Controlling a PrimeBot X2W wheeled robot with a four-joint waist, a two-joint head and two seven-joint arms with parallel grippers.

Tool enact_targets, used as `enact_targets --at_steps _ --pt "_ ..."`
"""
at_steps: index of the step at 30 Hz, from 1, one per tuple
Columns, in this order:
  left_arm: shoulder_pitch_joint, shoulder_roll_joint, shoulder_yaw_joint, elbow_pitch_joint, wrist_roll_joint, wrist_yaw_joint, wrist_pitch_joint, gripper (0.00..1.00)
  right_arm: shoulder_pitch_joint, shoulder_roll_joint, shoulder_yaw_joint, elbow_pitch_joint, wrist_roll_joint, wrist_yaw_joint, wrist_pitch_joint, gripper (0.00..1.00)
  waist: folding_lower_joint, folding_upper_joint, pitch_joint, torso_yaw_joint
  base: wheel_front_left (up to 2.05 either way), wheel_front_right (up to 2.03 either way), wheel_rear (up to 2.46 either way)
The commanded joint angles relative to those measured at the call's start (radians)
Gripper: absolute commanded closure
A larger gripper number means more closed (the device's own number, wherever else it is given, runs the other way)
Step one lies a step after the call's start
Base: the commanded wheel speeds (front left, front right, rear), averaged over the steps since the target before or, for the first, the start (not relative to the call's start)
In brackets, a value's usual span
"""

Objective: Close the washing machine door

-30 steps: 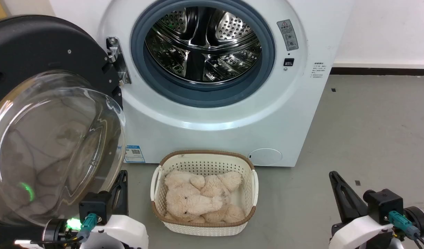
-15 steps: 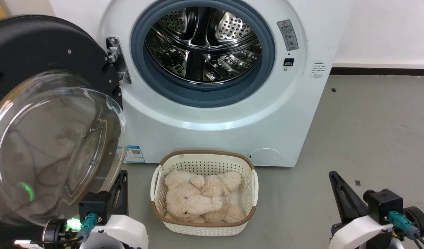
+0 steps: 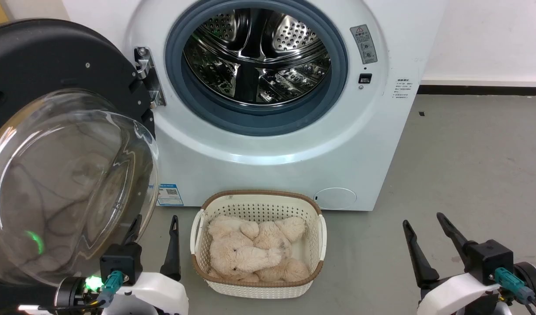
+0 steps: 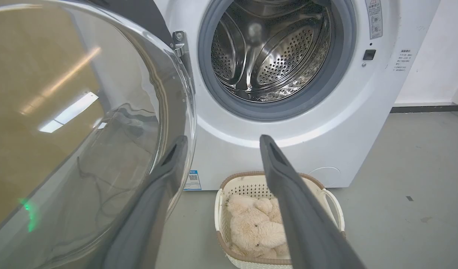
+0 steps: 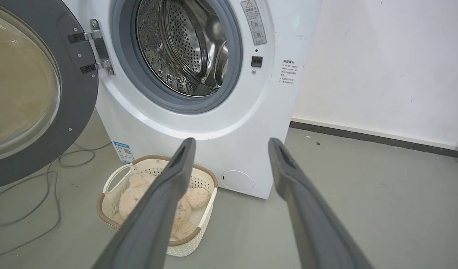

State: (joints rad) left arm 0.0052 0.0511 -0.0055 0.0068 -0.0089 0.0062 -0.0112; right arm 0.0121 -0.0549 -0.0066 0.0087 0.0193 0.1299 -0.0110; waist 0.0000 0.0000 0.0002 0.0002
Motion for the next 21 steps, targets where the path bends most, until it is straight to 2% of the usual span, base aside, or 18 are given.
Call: enact_targets --at_steps 1,21 --pt "0.007 0.0 -0.001 0.001 -0.007 0.002 -0.011 0.0 0.004 0.0 -0.004 0.002 0.01 0.0 -0.011 0.0 0.0 0.0 0.0 0.001 0.0 0.0 0.0" --pt "0.024 0.0 0.0 0.0 -0.024 0.007 -0.052 0.0 0.018 0.001 -0.003 0.004 0.03 0.0 -0.053 0.0 0.0 0.0 -0.006 0.049 0.0 0.0 0.0"
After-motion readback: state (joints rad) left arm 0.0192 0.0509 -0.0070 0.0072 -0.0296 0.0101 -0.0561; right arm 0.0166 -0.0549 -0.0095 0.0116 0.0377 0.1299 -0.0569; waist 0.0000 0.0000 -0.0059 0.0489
